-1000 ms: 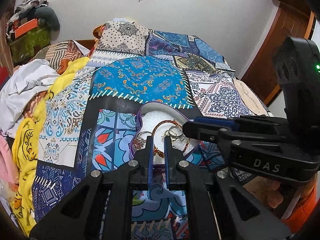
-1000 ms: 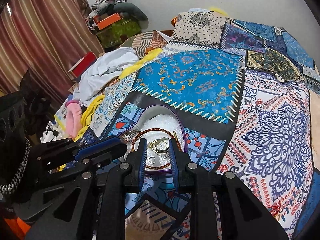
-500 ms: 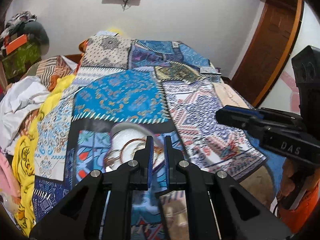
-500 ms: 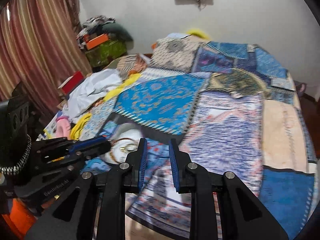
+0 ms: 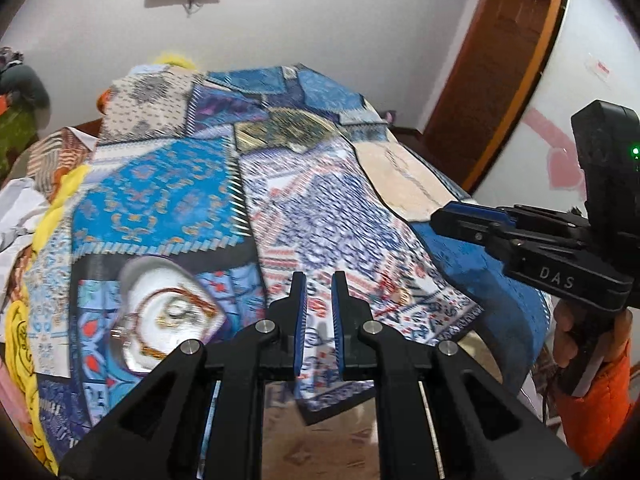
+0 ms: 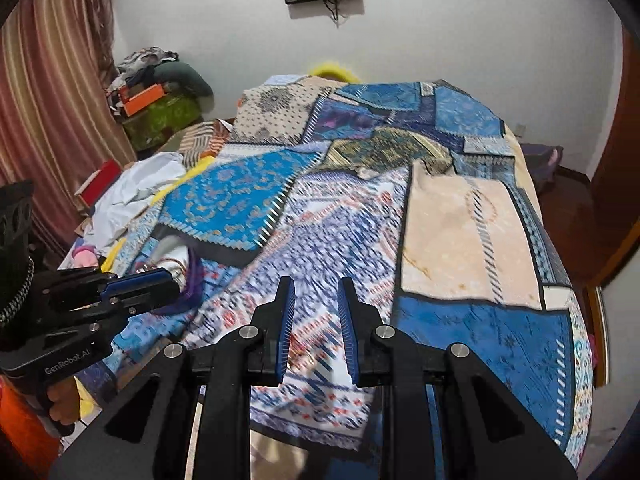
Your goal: Organize jewelry
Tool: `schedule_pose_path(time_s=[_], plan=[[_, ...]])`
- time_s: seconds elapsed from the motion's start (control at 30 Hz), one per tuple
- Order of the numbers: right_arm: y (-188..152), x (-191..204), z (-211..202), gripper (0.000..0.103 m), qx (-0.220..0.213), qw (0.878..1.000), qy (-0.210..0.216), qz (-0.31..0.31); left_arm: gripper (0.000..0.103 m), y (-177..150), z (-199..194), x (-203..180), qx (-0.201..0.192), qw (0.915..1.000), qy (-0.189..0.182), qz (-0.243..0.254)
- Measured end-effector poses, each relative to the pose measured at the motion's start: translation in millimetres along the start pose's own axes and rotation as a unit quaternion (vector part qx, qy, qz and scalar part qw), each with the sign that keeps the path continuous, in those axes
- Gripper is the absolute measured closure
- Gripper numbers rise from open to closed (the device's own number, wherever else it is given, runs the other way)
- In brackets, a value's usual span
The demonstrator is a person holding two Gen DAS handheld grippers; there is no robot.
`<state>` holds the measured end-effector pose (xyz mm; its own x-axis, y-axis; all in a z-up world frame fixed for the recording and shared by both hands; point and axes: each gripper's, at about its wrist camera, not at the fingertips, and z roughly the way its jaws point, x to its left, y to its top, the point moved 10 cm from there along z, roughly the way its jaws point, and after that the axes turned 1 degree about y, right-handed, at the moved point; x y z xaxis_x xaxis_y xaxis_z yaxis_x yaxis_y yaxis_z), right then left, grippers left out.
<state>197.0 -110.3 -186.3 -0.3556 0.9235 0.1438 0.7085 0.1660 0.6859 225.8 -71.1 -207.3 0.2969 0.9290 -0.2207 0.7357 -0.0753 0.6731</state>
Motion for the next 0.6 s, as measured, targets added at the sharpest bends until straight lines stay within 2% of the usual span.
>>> schedule_pose_path(time_s=[0.27, 0.47, 0.6], plan=[[-35, -2, 8, 0.083, 0.036, 0.999, 0.015, -0.003, 0.092, -20, 29, -22, 0.050, 0.9981, -0.035, 0.003], [-52, 6, 21, 0.083, 0.059, 0.998, 0.024, -0.018, 0.092, -33, 46, -25, 0.076, 0.9965, -0.036, 0.006], [-56, 7, 28, 0.083, 0.068, 0.997, 0.029, -0.020, 0.093, -34, 50, -26, 0.075, 0.9964, -0.037, 0.013]])
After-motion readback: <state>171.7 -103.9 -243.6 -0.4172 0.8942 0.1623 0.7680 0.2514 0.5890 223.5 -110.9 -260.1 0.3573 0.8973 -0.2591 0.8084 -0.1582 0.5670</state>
